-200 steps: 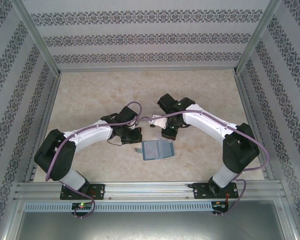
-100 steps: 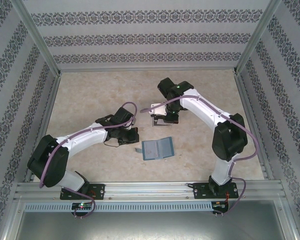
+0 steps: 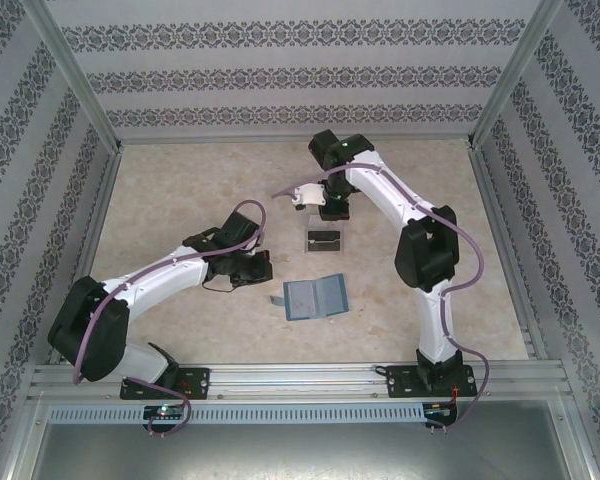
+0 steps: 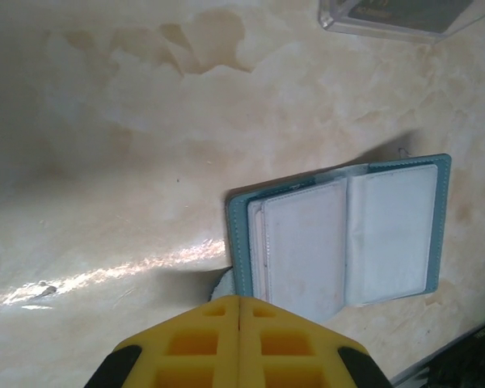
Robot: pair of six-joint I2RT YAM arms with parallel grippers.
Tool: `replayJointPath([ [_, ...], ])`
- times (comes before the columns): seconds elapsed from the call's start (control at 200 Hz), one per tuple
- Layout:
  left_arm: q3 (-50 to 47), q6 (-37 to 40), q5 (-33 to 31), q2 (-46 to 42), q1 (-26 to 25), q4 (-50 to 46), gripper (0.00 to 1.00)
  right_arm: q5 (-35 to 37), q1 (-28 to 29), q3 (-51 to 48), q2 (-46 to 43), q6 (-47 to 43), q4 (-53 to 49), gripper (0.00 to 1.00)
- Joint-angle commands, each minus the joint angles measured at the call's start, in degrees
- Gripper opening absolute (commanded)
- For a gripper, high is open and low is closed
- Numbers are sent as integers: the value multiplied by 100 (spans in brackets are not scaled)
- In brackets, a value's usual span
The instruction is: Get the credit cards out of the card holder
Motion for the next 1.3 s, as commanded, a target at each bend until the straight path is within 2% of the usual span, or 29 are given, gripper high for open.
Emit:
replayJointPath([
  [0.0,-37,-56,-75,-155,103,-248,3,-199,-90,537,323,-202,-588,2],
  [0.26,-34,-54,-13,-105,209,-287,3,-257,-127,1104,872,-289,-893,2],
  [0.695,-113,-29,42,-146,295,-283,3,-582,-110,1169,1208,-281,-1271,3],
  [0.989,-123,-44,48,-141,312,-265,3,-574,-100,1287,1359,-245,-1333,18],
  [1.299,-130,-61,119,-138,313,-208,4,-221,-103,1580,1172,-180,-1349,20],
])
